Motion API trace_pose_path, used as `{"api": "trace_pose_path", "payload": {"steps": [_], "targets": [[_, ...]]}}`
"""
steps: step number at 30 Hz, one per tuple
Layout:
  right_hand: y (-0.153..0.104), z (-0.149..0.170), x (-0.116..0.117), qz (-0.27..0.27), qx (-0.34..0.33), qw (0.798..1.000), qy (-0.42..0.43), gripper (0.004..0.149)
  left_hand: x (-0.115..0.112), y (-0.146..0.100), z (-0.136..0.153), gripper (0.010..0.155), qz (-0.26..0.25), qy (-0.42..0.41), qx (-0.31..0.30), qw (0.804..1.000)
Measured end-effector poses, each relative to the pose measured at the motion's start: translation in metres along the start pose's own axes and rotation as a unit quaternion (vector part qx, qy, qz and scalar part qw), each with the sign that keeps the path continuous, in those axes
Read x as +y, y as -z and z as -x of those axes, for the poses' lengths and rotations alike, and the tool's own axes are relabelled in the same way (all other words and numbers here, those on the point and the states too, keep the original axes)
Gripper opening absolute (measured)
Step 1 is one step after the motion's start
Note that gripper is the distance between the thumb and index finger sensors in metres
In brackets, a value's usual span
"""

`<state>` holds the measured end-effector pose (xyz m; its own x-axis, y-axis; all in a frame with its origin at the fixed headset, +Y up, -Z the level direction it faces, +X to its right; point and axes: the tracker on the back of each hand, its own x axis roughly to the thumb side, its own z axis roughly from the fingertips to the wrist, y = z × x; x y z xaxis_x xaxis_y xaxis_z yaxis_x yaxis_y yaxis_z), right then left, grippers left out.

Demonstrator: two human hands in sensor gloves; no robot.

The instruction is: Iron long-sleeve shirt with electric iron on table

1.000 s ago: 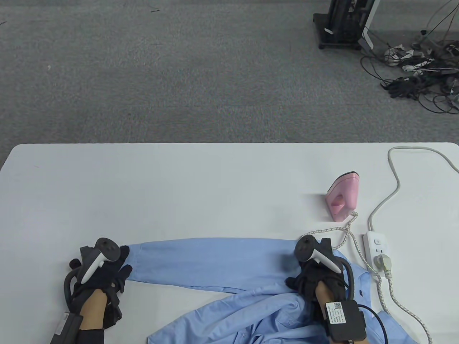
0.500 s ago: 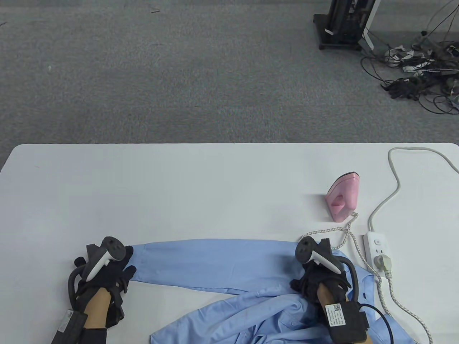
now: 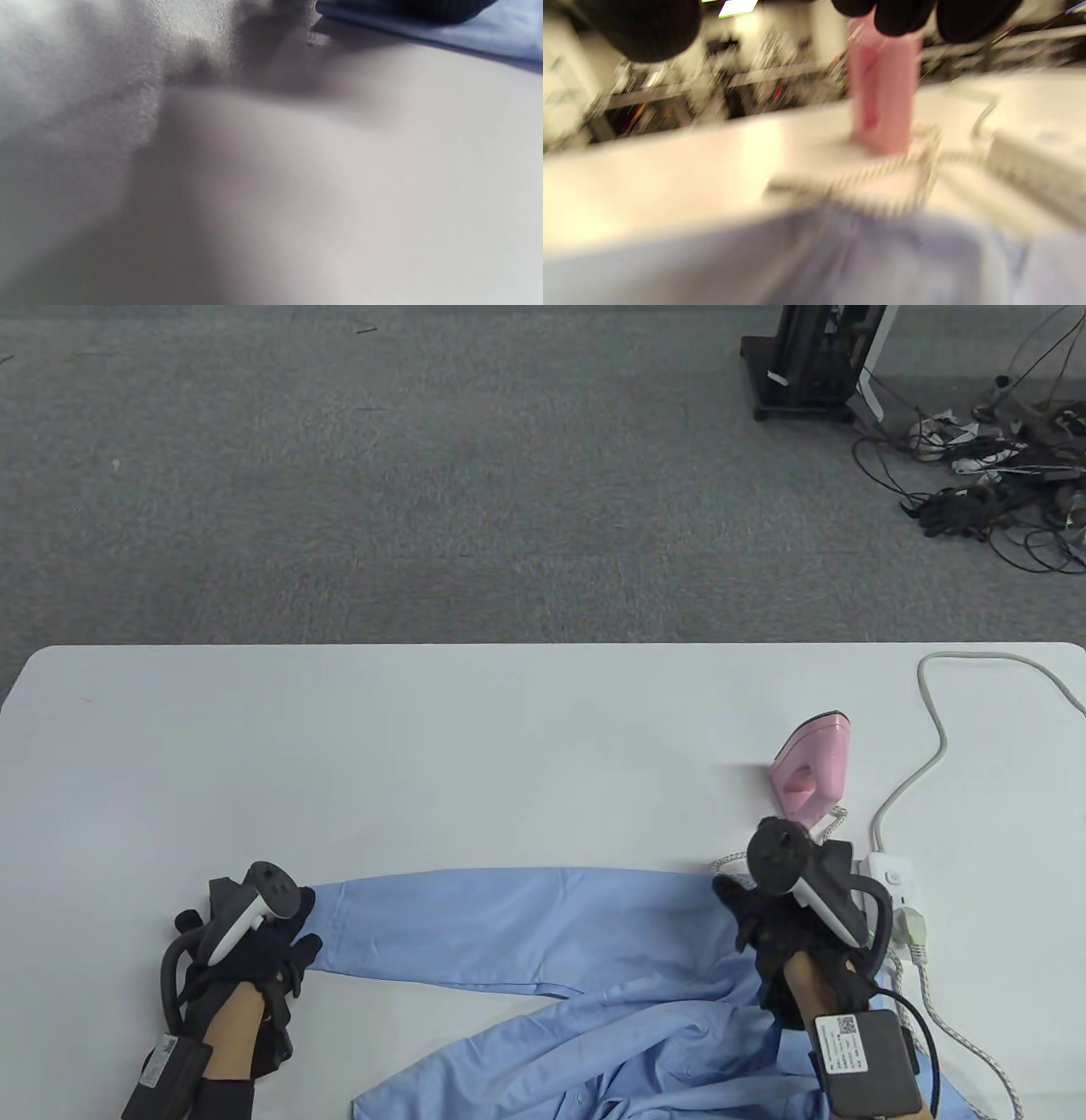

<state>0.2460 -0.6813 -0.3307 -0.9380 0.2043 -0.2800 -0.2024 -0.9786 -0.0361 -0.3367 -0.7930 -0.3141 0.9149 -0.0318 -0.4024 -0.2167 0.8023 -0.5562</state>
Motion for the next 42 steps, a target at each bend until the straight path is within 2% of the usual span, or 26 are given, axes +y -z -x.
{"api": "trace_pose_path", "payload": {"steps": [1,2,6,8,10,13,16,19,23,26,27,31,36,40,42], "targets": [[0.011,0.011,-0.006,0.035,0.042,0.998,0.019,0.089,0.0,0.0,0.0,0.063,0.0,-0.001,-0.001,1.0],[0.021,0.019,-0.008,0.046,0.075,0.995,0.036,0.089,0.0,0.0,0.0,0.063,0.0,-0.002,-0.001,1.0],[0.054,0.042,0.002,0.041,0.162,0.984,0.057,0.091,0.0,0.0,0.0,0.063,-0.001,0.0,0.0,1.0],[0.068,0.051,0.017,0.054,0.186,0.977,0.087,0.091,0.0,0.0,0.0,0.063,0.0,0.0,0.0,1.0],[0.081,0.058,0.031,0.078,0.197,0.972,0.099,0.089,0.0,0.0,0.0,0.063,0.0,-0.001,-0.001,1.0],[0.094,0.062,0.044,0.067,0.204,0.973,0.084,0.086,0.0,0.0,0.0,0.063,-0.002,0.0,0.0,1.0],[0.102,0.061,0.048,0.085,0.203,0.971,0.098,0.08,0.0,0.0,0.0,0.063,0.0,0.0,0.0,1.0],[0.106,0.058,0.048,0.119,0.198,0.969,0.092,0.066,0.0,-0.001,-0.001,0.063,-0.002,0.001,0.001,1.0],[0.107,0.061,0.052,0.112,0.191,0.957,0.187,0.057,0.0,-0.001,-0.001,0.063,-0.002,0.002,0.001,1.0],[0.104,0.062,0.05,0.126,0.163,0.95,0.233,0.053,0.0,-0.001,-0.001,0.063,-0.005,0.005,0.002,1.0],[0.103,0.059,0.047,0.136,0.132,0.948,0.256,0.052,0.0,-0.001,-0.001,0.063,-0.005,0.006,0.003,1.0],[0.093,0.04,0.024,0.176,0.053,0.958,0.222,0.05,0.0,-0.001,-0.001,0.063,-0.005,0.006,0.002,1.0],[0.067,0.006,-0.024,0.201,-0.053,0.94,0.272,0.052,0.0,-0.001,-0.001,0.063,-0.003,0.003,0.0,1.0],[0.033,-0.043,-0.068,0.209,-0.152,0.917,0.302,0.055,0.0,-0.001,-0.002,0.063,-0.004,0.004,-0.001,1.0],[0.015,-0.073,-0.083,0.188,-0.193,0.904,0.332,0.056,0.0,-0.001,-0.001,0.063,-0.003,0.004,-0.001,1.0]]}}
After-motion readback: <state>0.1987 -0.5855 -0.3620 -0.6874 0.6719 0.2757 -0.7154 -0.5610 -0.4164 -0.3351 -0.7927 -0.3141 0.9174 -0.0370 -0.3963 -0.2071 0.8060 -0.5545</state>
